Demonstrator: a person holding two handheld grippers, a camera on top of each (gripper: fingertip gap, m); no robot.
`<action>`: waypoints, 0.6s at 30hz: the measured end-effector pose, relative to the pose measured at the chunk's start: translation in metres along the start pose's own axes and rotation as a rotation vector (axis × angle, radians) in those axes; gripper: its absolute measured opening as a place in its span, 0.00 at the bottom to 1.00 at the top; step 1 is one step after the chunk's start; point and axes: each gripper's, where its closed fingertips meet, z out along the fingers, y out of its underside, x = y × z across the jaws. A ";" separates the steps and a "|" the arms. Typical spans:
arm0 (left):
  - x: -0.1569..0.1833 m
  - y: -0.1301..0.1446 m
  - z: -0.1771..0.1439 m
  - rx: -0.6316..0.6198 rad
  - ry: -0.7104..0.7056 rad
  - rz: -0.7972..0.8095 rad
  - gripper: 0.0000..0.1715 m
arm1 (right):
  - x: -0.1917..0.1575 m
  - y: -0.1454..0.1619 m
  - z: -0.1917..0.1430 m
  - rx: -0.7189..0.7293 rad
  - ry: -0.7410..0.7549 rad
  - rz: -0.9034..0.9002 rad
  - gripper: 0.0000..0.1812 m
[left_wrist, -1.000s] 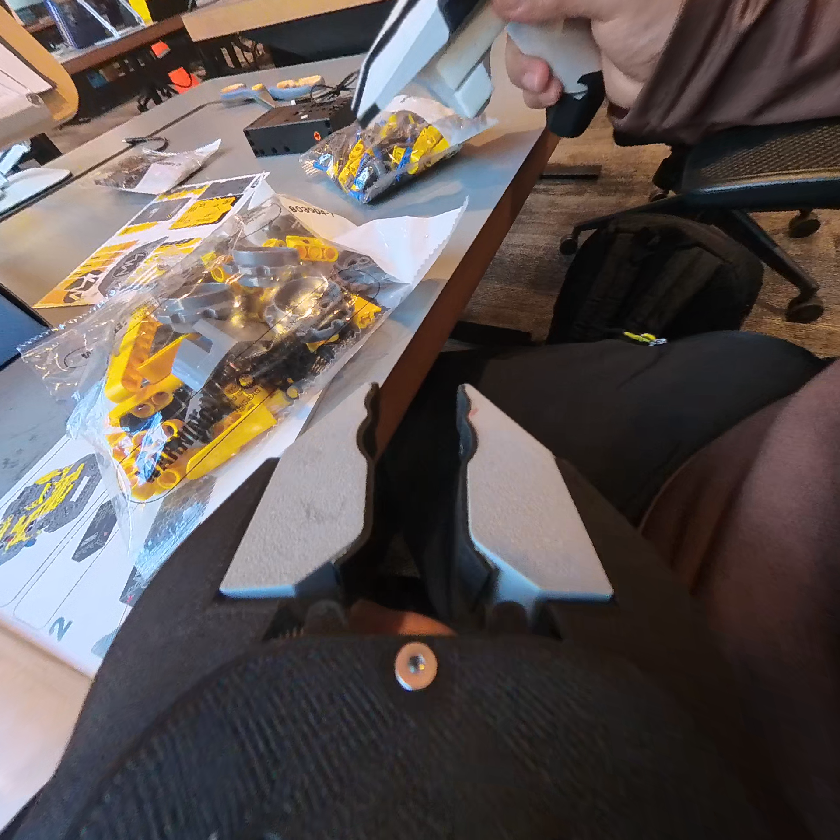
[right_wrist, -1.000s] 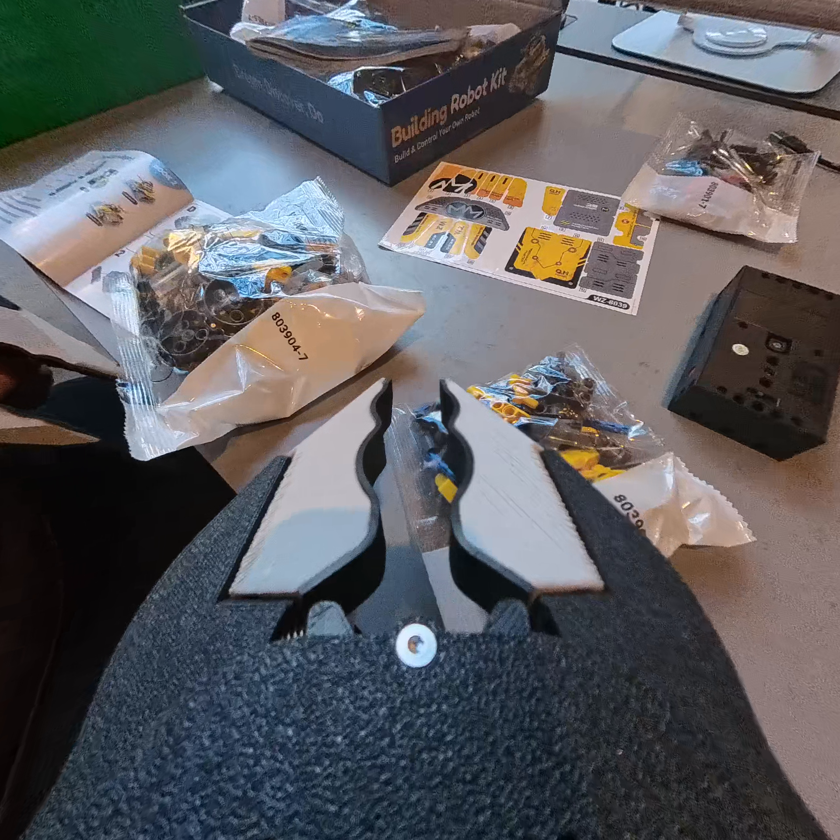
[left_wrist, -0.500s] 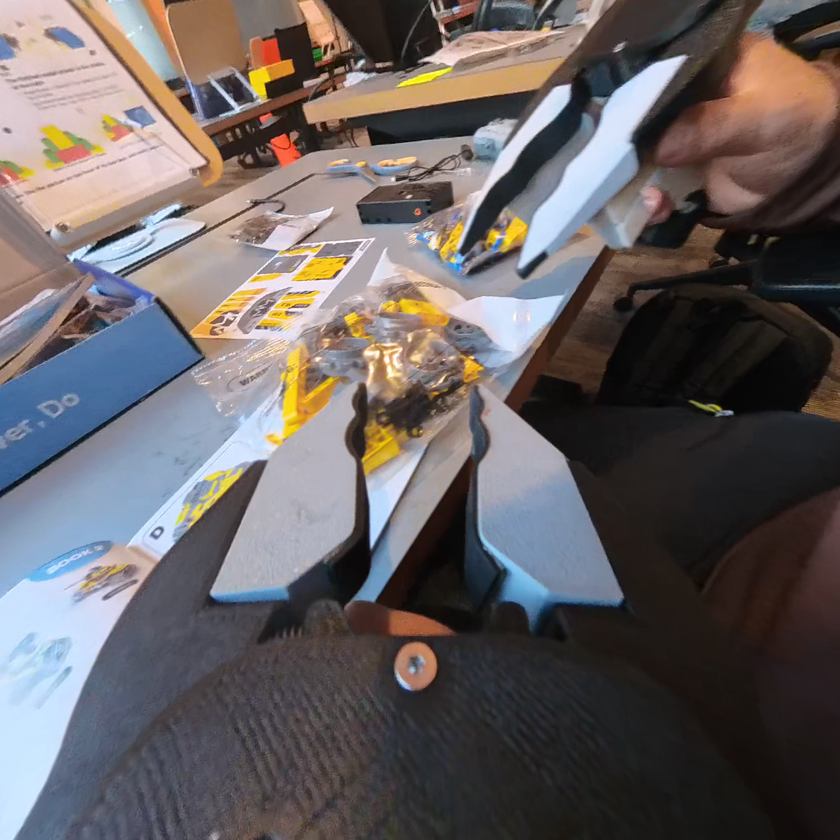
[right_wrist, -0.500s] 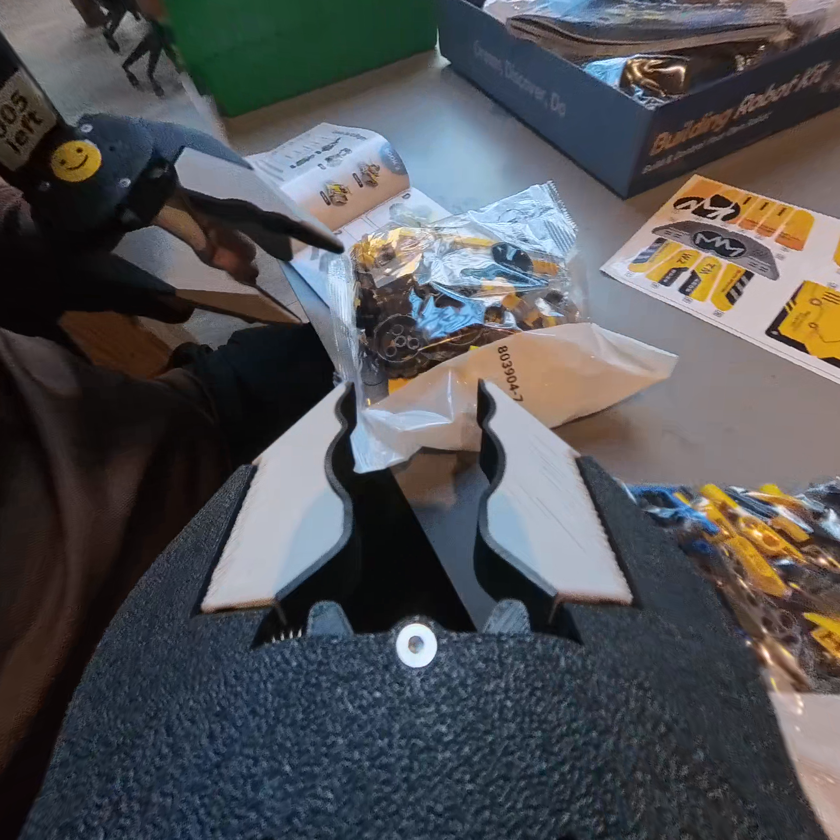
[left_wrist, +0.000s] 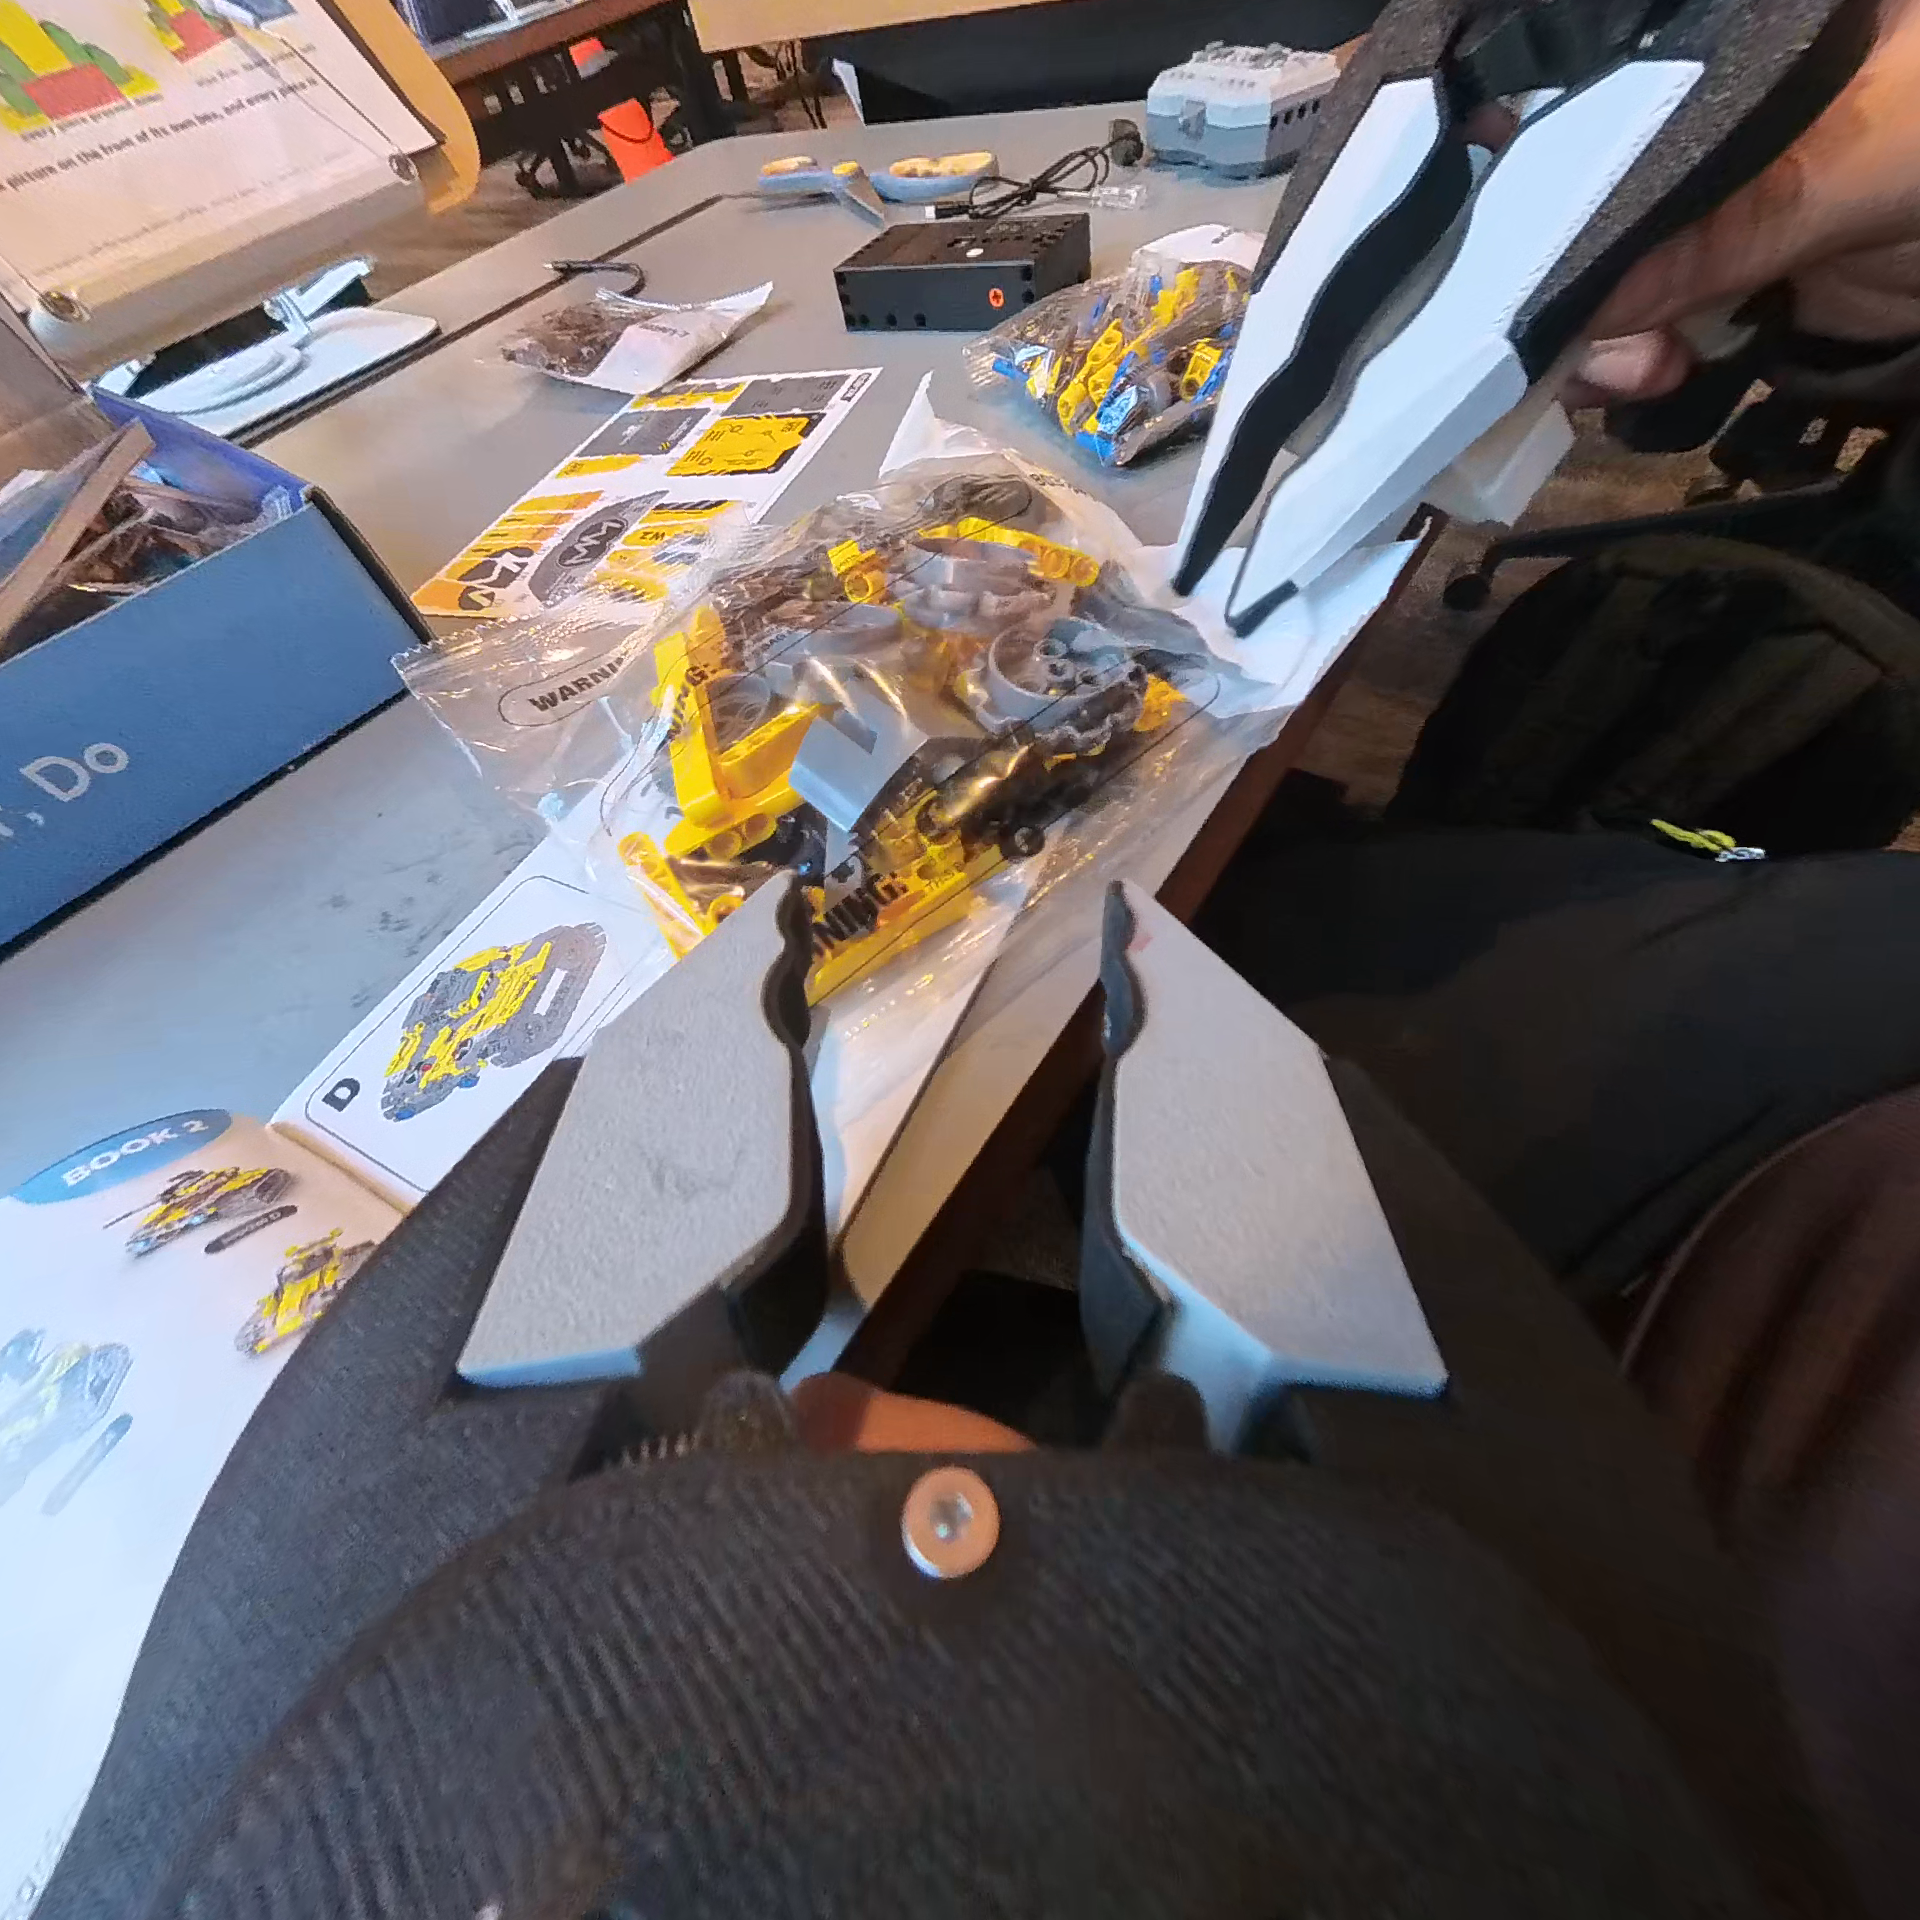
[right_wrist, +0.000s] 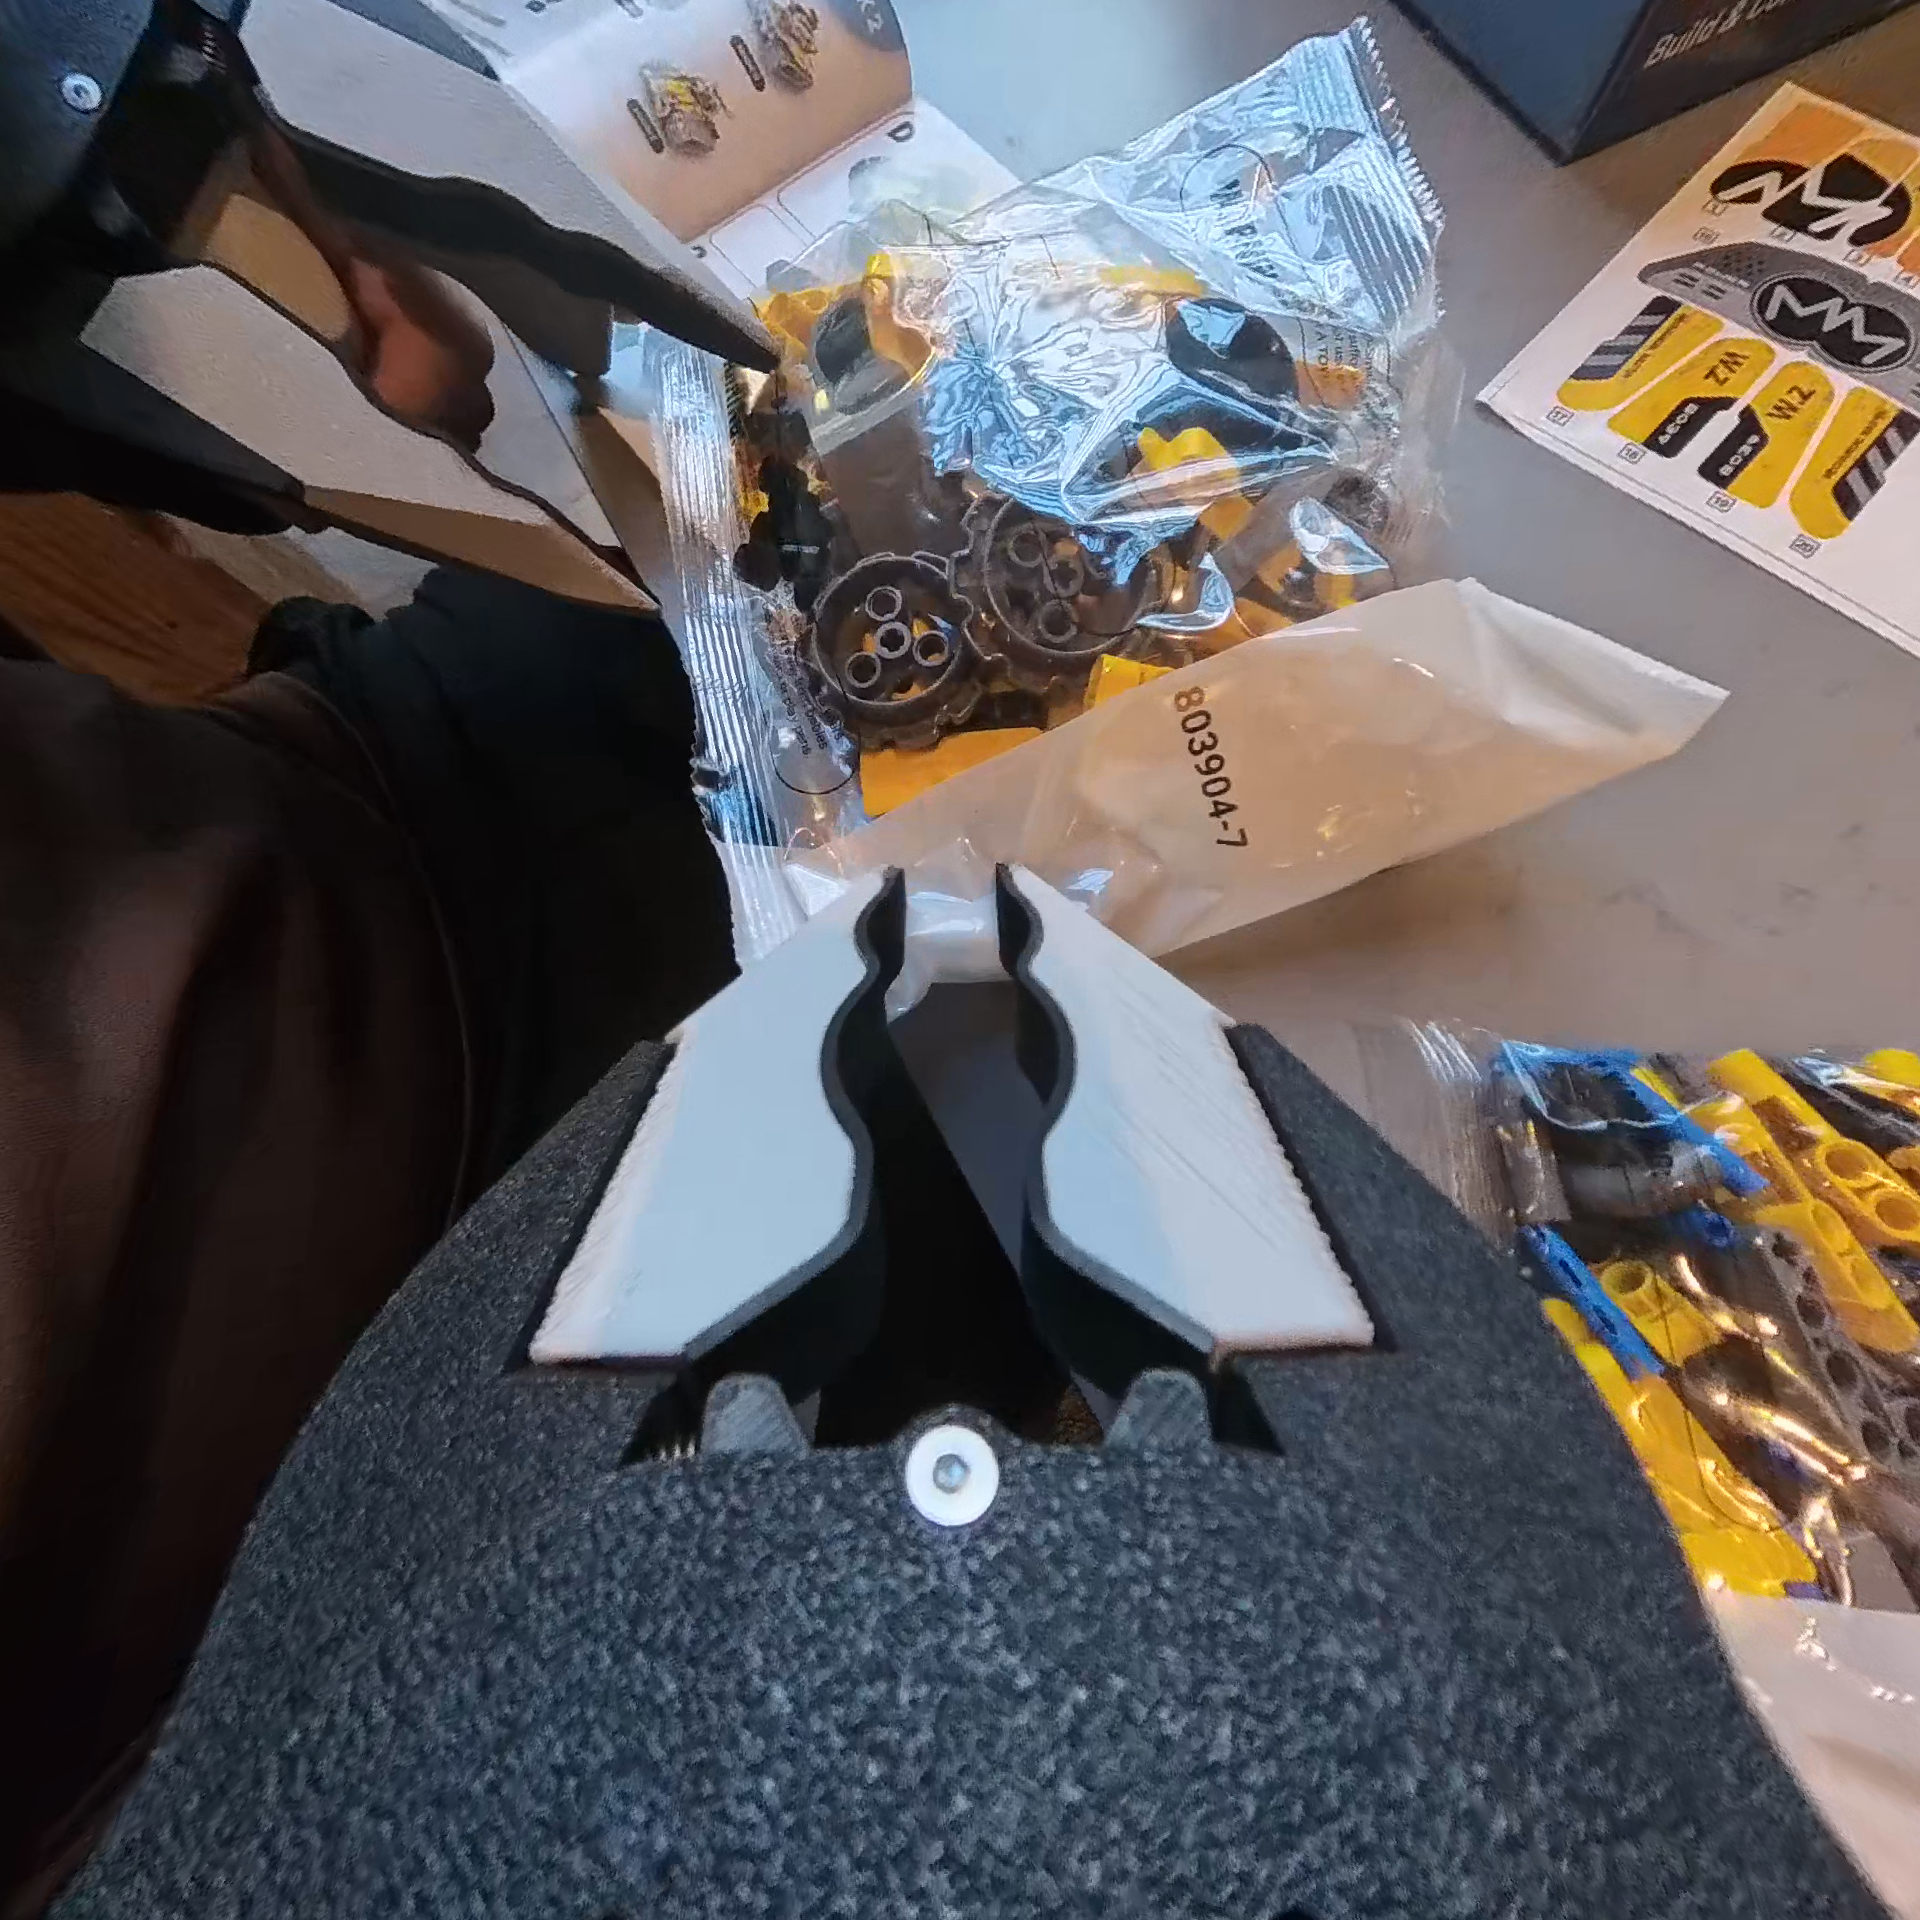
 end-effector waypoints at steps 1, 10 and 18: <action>0.000 0.000 -0.001 0.003 0.000 -0.002 0.31 | 0.000 0.000 0.000 0.000 0.001 0.002 0.09; 0.002 -0.001 -0.001 0.015 -0.019 0.001 0.32 | 0.002 0.003 -0.003 0.010 0.009 -0.019 0.09; 0.009 0.000 -0.002 0.032 -0.009 0.001 0.31 | 0.002 -0.004 -0.009 0.054 0.059 -0.087 0.12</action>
